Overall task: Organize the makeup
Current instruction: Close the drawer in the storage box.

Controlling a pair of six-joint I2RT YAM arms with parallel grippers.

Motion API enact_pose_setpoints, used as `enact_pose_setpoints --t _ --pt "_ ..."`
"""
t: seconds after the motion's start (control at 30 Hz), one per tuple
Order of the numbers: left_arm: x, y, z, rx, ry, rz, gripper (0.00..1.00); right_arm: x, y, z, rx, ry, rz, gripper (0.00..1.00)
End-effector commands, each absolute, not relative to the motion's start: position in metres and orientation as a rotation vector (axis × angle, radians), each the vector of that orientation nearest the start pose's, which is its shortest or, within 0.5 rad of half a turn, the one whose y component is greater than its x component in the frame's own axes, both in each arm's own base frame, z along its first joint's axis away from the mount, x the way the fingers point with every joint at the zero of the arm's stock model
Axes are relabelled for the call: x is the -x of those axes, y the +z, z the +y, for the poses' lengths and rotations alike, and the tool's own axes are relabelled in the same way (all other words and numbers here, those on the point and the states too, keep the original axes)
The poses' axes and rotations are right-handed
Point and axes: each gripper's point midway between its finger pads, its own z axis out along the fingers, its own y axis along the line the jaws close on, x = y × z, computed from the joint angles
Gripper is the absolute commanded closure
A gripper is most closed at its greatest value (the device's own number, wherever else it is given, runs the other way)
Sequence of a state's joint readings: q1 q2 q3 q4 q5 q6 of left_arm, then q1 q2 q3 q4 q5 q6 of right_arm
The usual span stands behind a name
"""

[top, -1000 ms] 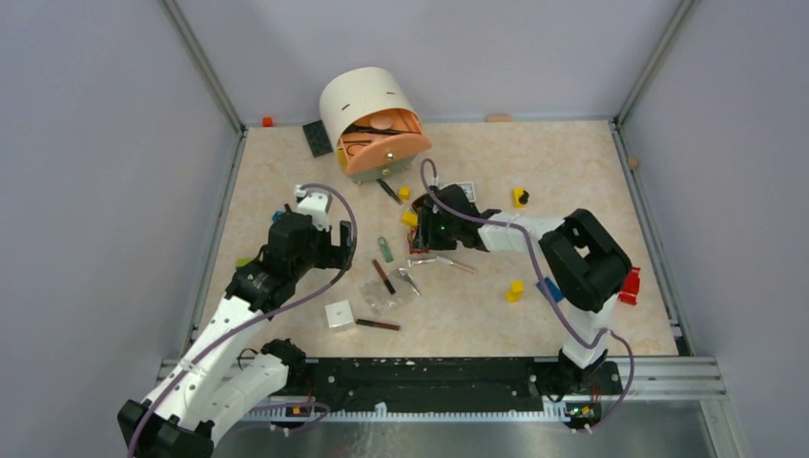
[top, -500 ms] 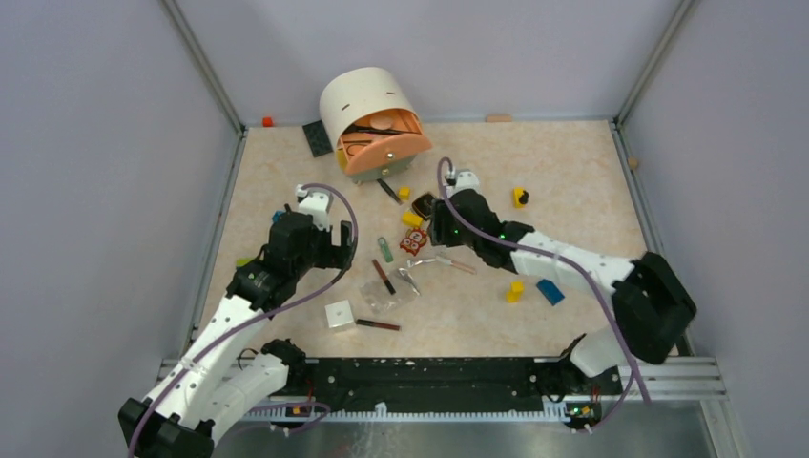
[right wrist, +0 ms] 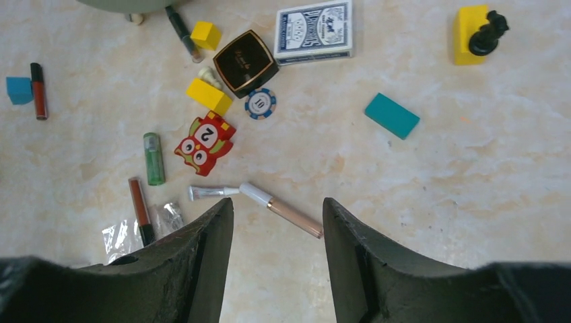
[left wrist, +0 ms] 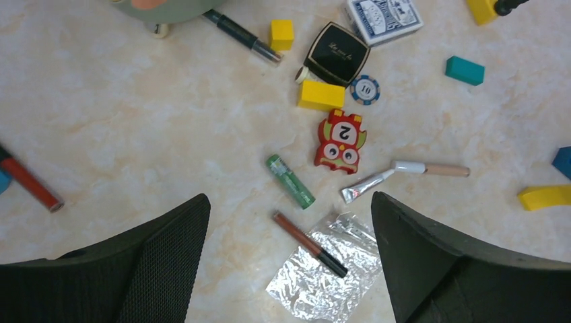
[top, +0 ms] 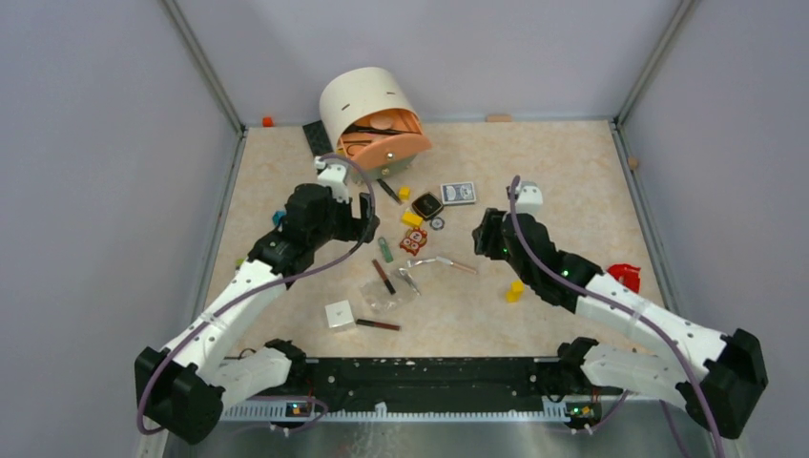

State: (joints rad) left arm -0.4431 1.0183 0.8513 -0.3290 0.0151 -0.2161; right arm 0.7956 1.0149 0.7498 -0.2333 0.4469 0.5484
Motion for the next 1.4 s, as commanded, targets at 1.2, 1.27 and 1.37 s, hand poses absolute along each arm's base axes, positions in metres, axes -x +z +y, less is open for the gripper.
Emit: enact_pose_setpoints --t 1.2,1.27,1.37 --pt "-0.510 0.273 -0.219 -0.055 -0.095 1.702 0.01 -0.242 0.204 0.129 -0.178 0.327 1.938 0.48" --pt "-0.516 0.275 -0.217 -0.064 -0.094 1.693 0.01 -0.242 0.203 0.129 -0.179 0.327 1.941 0.48" --pt "-0.526 0.276 -0.213 -0.078 -0.095 1.688 0.01 -0.241 0.198 0.130 -0.177 0.332 1.953 0.48"
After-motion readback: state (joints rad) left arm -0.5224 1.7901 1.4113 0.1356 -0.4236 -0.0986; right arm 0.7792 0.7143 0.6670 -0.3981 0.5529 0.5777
